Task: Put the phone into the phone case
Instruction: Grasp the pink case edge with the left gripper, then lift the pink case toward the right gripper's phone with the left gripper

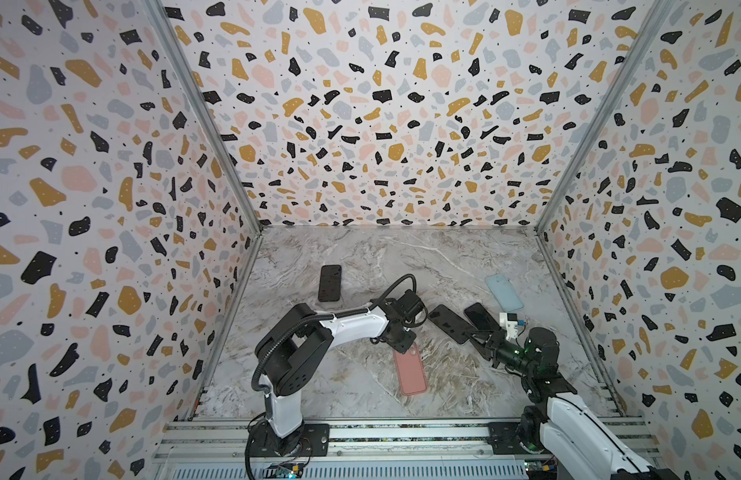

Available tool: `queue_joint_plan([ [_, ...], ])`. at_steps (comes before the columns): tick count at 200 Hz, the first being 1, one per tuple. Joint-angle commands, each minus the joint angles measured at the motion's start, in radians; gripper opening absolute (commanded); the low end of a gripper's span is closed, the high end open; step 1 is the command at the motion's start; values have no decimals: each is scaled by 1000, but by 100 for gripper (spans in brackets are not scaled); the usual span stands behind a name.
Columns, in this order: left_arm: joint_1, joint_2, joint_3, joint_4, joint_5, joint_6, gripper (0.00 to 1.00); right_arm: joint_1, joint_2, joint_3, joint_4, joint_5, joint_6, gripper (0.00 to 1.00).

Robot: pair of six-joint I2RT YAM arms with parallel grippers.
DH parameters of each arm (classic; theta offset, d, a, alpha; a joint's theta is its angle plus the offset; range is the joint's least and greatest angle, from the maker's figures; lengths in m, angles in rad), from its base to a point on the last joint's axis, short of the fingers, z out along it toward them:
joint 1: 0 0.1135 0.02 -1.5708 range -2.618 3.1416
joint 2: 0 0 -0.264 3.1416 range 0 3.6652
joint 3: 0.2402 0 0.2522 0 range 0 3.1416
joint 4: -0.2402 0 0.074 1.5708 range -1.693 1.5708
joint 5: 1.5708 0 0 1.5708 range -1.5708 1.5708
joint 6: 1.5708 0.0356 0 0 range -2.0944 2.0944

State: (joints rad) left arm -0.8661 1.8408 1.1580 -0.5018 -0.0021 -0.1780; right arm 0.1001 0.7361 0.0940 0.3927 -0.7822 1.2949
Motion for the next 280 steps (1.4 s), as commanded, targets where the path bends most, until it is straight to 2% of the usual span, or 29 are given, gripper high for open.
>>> queue_joint_plan([
  [1,-5,-7,-15,-6,-10,4,28,-4,-4,22,36,-28,-23,0],
  [43,-4,-29,-40,-5,-26,1,17,-4,-4,22,34,-35,-26,0],
  [100,-4,-54,-68,-10,-59,-18,11,-2,1,37,20,-52,-41,0],
  [128,2,-89,-90,-6,-76,-64,7,-3,6,45,5,-70,-57,0],
  [197,54,-211,-205,65,-57,-262,7,37,87,125,-71,-141,-124,0],
  [236,72,-254,-274,109,-45,-343,8,128,164,176,-91,-162,-166,0],
  [280,80,-287,-326,134,-42,-365,10,232,243,226,-116,-175,-228,0],
])
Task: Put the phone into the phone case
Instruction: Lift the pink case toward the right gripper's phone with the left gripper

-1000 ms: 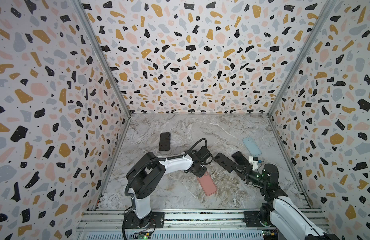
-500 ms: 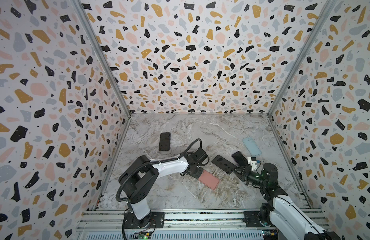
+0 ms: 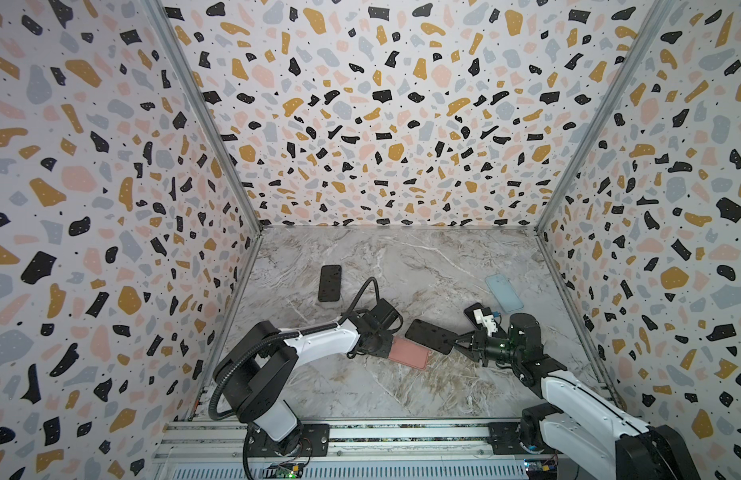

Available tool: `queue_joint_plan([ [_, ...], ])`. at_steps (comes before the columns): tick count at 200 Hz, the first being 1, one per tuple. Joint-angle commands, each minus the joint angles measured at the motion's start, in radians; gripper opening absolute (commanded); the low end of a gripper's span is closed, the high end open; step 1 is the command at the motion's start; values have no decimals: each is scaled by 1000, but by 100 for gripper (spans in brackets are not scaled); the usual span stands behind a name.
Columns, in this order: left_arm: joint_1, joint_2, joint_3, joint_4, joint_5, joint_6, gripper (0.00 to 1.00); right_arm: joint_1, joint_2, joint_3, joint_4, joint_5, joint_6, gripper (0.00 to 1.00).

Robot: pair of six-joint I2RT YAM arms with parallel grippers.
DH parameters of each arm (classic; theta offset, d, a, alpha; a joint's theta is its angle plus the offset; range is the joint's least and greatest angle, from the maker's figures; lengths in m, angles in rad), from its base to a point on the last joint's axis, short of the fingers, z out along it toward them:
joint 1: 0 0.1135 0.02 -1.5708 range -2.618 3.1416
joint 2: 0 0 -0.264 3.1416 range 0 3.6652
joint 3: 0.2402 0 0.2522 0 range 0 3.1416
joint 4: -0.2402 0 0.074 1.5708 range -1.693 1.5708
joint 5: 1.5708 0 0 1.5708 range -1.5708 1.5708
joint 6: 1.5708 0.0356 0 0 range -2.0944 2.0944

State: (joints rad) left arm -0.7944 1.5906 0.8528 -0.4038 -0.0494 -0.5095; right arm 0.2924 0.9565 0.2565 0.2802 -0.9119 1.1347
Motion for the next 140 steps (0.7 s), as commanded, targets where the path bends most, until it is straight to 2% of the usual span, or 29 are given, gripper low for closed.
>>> queue_joint_plan([
  [1,9,-38,-21,37,5,-33,10,42,24,65,-5,-44,-70,0],
  [28,19,-70,-42,58,17,-40,15,76,81,76,-14,-42,-117,0],
  [70,45,-126,-73,99,47,-59,37,80,166,113,-15,-61,-144,0],
  [113,81,-150,-97,143,106,-77,42,80,227,162,-64,-92,-178,0],
  [126,85,-148,-98,160,128,-79,49,80,253,172,-64,-107,-178,0],
  [140,86,-143,-97,174,145,-82,51,82,271,179,-58,-113,-176,0],
])
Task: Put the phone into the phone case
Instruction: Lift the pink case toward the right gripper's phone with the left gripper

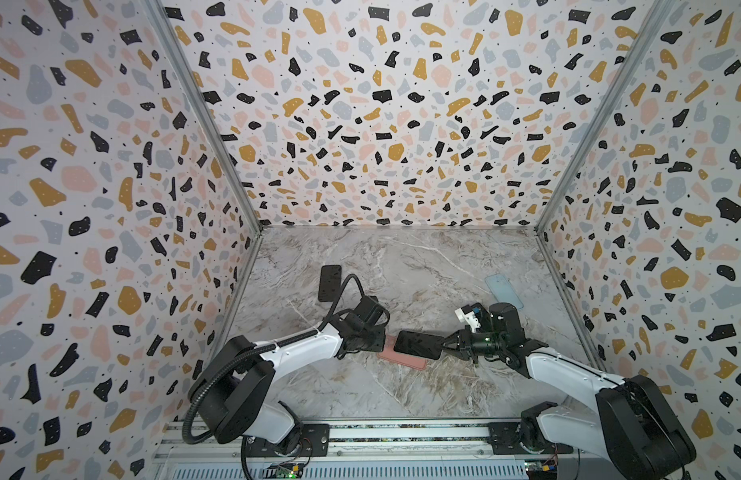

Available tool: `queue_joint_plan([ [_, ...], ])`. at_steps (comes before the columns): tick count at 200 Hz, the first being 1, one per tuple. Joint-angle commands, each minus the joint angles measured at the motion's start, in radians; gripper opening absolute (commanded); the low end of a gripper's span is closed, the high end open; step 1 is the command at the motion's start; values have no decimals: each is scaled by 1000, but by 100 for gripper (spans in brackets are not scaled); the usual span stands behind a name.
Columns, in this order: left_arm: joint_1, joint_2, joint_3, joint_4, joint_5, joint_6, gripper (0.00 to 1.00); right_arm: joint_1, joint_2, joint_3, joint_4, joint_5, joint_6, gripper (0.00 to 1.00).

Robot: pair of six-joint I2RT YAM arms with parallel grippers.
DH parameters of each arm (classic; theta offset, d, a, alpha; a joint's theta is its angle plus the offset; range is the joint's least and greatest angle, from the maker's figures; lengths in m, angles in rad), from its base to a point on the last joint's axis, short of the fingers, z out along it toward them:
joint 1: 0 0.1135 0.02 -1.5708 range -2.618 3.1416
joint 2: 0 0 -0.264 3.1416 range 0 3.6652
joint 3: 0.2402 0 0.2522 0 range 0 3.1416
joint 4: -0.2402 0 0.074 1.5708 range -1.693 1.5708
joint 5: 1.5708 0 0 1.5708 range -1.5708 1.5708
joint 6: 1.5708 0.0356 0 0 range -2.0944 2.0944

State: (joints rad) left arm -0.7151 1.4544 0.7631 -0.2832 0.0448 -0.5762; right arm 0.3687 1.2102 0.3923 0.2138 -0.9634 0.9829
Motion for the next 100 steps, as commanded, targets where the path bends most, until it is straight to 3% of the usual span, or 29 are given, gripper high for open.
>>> queue_joint_plan([
  [1,7,-6,-7,53,52,-16,51,5,20,44,8,-61,-24,0],
  [100,23,27,-21,104,113,-31,52,32,111,49,47,-45,-28,0],
])
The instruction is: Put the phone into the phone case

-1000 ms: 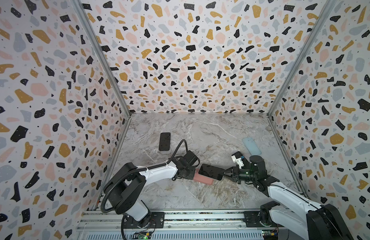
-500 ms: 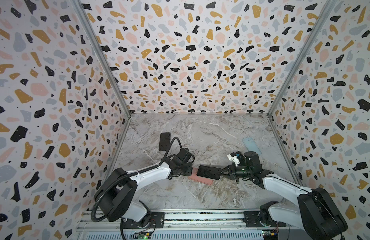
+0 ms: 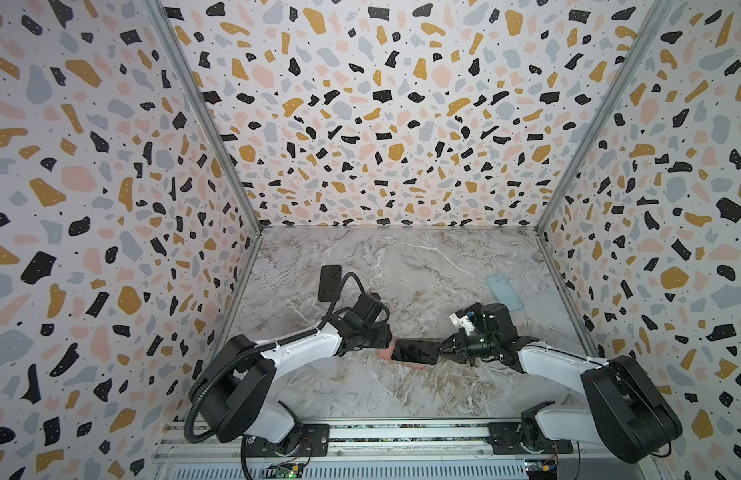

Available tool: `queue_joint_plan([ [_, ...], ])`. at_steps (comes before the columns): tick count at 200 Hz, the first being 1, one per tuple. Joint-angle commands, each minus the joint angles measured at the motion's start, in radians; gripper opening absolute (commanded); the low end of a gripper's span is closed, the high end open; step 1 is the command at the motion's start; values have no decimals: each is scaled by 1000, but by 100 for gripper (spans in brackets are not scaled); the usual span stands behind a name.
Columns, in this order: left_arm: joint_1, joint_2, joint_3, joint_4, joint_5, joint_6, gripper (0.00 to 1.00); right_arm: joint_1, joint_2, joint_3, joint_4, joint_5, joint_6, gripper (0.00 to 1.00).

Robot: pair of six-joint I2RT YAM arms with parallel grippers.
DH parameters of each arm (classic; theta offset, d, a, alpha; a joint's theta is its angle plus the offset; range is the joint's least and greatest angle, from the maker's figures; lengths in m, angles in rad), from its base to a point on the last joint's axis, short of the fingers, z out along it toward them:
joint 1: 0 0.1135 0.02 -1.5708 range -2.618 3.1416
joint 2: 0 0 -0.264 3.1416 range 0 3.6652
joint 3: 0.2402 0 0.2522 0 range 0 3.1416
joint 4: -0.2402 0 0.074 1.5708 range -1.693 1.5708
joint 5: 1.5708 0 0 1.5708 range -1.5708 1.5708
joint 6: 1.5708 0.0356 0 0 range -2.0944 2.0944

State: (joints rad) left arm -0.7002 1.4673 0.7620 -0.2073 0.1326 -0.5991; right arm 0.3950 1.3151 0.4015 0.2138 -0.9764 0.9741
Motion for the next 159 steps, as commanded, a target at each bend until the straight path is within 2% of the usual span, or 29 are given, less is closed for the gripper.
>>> queue_joint_plan([
  [1,8,15,-20,29,25,-7,52,5,6,40,47,-32,-19,0],
  [159,8,64,-38,82,68,-12,53,5,115,53,-80,74,-106,0],
])
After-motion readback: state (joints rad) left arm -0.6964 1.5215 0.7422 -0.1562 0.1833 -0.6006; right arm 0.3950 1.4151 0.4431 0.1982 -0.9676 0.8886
